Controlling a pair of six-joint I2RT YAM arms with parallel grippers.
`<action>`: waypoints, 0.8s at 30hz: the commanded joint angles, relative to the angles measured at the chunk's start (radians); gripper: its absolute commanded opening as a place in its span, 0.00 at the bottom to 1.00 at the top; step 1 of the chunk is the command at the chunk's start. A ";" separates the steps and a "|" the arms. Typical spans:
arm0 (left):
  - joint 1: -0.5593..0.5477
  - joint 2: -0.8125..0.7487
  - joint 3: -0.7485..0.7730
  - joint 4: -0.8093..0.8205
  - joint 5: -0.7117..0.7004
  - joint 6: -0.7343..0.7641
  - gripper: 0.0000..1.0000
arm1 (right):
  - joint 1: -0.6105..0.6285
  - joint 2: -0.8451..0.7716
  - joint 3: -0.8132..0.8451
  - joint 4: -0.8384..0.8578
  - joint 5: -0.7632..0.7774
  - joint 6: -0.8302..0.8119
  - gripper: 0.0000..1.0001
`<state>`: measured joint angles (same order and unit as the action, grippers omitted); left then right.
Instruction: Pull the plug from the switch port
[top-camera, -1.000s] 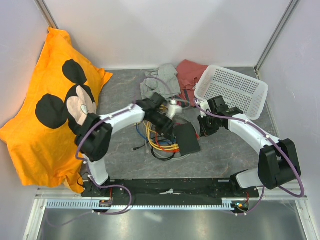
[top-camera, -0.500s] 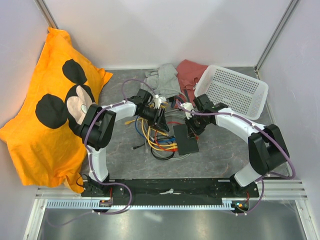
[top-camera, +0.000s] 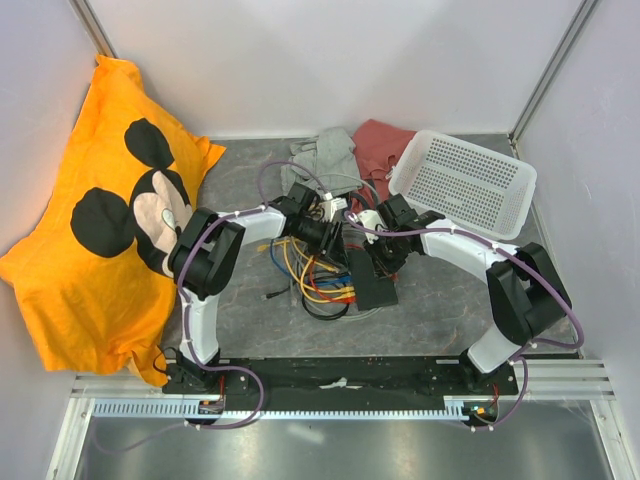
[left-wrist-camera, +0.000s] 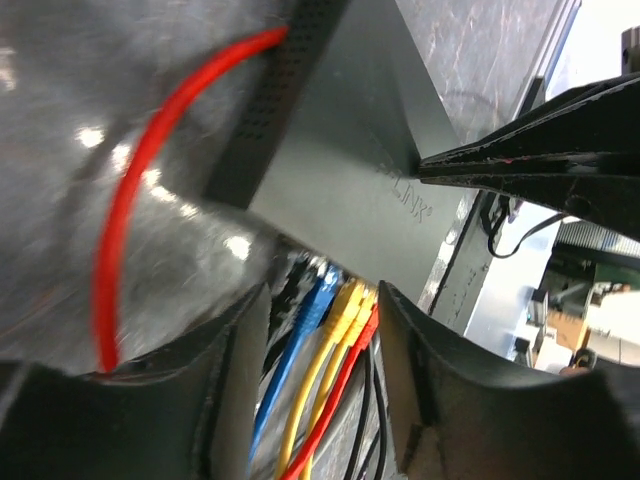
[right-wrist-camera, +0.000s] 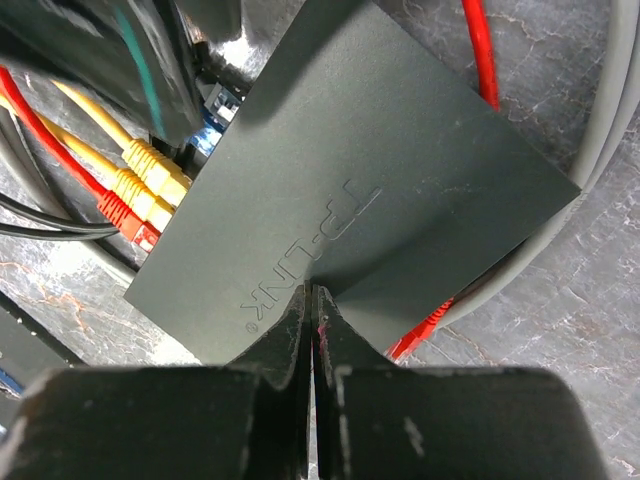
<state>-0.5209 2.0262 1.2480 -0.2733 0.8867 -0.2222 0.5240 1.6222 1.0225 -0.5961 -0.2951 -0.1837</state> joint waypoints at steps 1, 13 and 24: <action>-0.025 0.037 0.031 0.019 0.012 -0.005 0.49 | -0.002 0.038 -0.027 -0.005 0.082 -0.014 0.00; -0.027 0.061 0.031 -0.023 -0.031 0.024 0.48 | -0.004 0.031 -0.033 0.004 0.097 -0.016 0.00; -0.031 0.106 0.022 -0.015 -0.006 0.078 0.43 | -0.004 0.015 -0.038 0.007 0.106 -0.019 0.00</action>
<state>-0.5438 2.0899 1.2671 -0.2592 0.8757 -0.2142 0.5240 1.6218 1.0218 -0.5781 -0.2859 -0.1806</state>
